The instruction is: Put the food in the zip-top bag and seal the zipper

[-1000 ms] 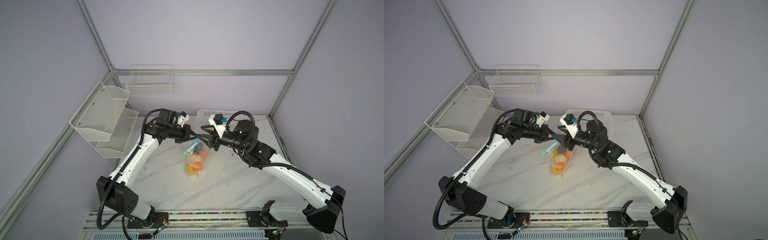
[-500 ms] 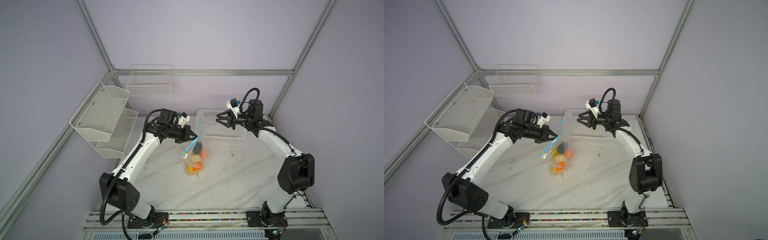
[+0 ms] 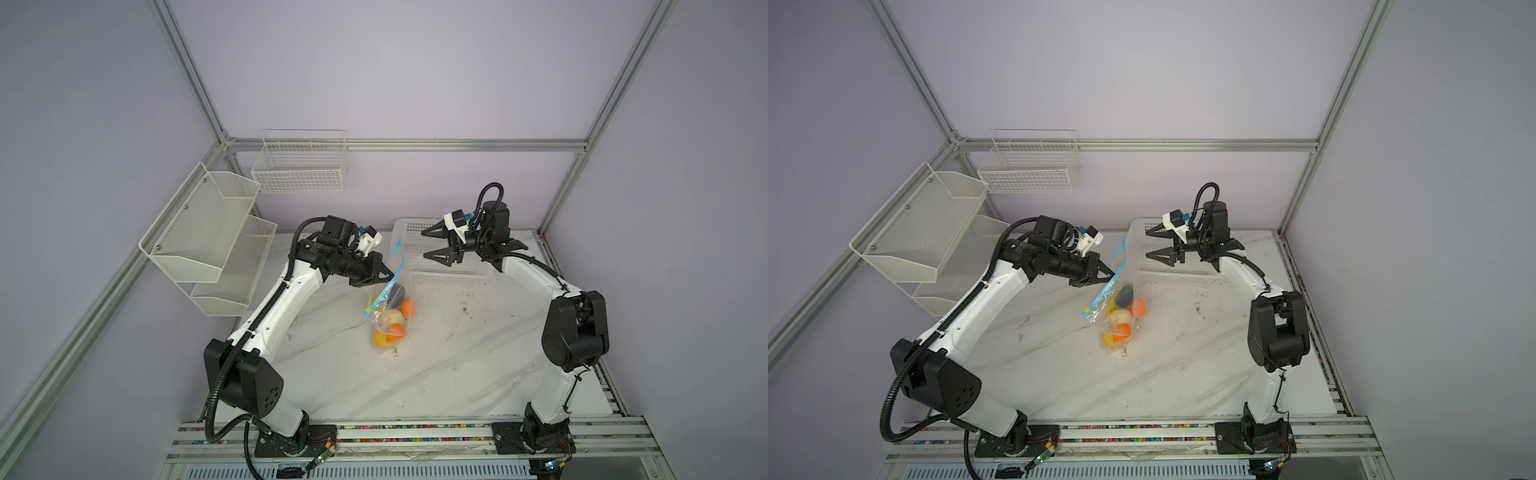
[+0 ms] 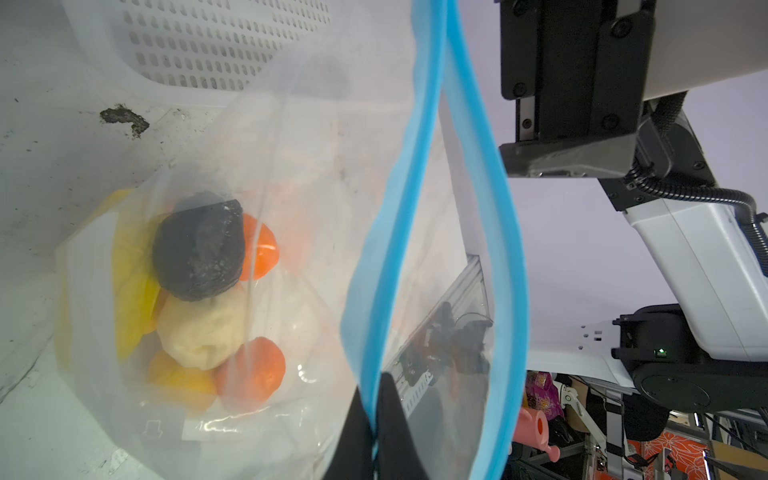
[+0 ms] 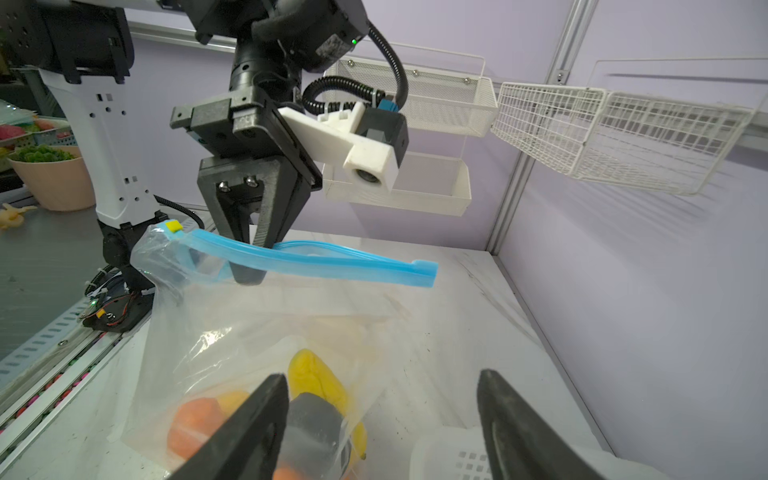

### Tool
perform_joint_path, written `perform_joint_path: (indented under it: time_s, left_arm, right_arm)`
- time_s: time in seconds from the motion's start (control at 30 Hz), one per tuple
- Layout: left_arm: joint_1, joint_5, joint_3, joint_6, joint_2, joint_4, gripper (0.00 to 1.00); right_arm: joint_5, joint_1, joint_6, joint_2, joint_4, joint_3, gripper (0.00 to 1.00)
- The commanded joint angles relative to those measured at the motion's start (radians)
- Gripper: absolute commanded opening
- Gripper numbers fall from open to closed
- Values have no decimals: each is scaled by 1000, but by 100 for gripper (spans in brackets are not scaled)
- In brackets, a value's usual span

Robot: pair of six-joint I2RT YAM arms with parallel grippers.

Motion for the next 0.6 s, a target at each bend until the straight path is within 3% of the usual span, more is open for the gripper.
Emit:
perform_joint_path:
  time_s: [0.0,0.33,0.5,0.57]
  left_arm:
    - [8,-15,127,61,6,-60,0]
    - [10,-50,206,111,33,-133,0]
    - [10,-66,207,112,31,-133,0]
    - [10,-62,207,108,35,-131,0]
  right_arm:
    - [-53,28,-60,29,26,40,79]
    - [-105,67,153,158,265,123,83]
    - [-108,74,323,169,476,89,88]
    - [-98,80,331,156,517,57,90]
